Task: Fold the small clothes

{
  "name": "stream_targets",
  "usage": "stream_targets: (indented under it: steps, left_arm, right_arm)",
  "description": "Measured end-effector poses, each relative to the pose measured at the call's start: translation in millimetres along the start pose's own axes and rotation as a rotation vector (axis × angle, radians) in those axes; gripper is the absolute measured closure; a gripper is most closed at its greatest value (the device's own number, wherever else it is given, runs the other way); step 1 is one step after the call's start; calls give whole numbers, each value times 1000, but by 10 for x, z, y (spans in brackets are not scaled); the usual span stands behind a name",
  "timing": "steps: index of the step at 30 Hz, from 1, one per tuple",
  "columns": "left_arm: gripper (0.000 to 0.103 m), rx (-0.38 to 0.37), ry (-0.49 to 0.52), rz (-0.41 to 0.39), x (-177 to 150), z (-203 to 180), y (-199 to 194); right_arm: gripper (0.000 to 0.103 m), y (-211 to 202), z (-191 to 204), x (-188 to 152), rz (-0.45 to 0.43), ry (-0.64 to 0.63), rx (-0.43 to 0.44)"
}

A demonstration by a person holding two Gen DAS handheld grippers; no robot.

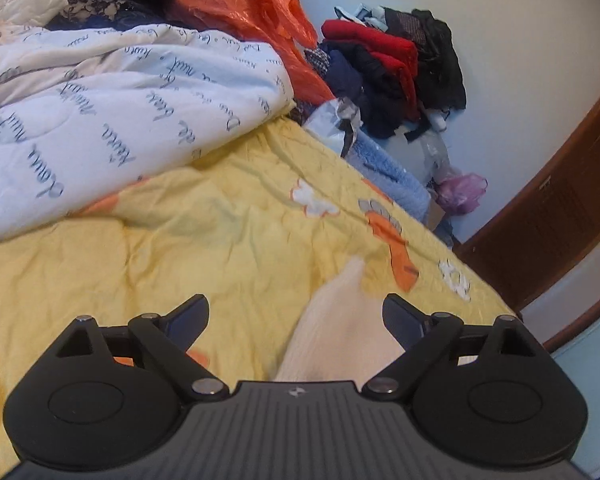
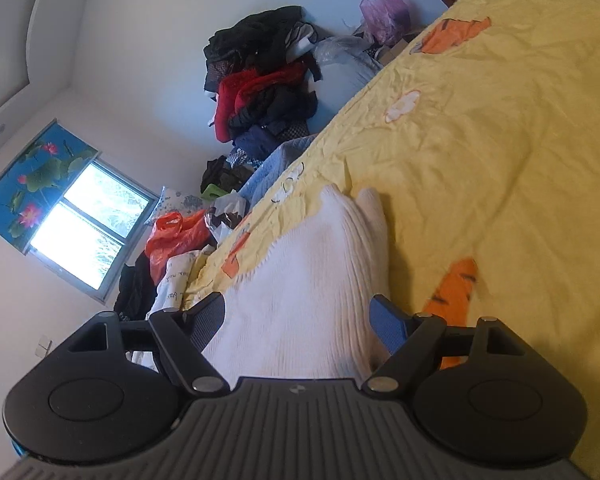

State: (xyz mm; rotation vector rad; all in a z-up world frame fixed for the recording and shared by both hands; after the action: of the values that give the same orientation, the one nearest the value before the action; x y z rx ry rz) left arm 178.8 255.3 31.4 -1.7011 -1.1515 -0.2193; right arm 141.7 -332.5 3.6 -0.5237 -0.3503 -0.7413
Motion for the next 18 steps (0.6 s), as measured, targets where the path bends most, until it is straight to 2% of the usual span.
stream_targets:
  steps: [3,7,9,13,18]
  left_arm:
    - [8,-67,6,14,-590,34,-289]
    - [9,-114,-55,82,-1076,100,-348]
    - [9,-126,-91,98,-1153,109,-287]
    - [9,-119,-147,75,-1195,80,-167]
    - [9,-60,-105,9,-1165,-57,-44]
  right_arm:
    - [25,-165,-98,-313,11,32,-32]
    - [25,-140,-180,-576,42,30,-84]
    - [25,-59,-181,-600,37,48,-79]
    - [24,167,-143,-567,3,104,-53]
    - [23,413,-91,-521,-62,73,-135]
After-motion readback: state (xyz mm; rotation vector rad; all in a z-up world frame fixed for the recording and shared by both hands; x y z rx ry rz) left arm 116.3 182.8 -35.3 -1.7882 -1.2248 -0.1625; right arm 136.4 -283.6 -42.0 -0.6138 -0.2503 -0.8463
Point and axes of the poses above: each gripper's, at about its wrist camera, not at the fingertips, and y roughly the way its jaws point, z to its left, x to its top, the point moved 8 cm from there along y, roughly the way its jaws point, and after that the axes turned 3 degrees about x, right-handed, at the moved point
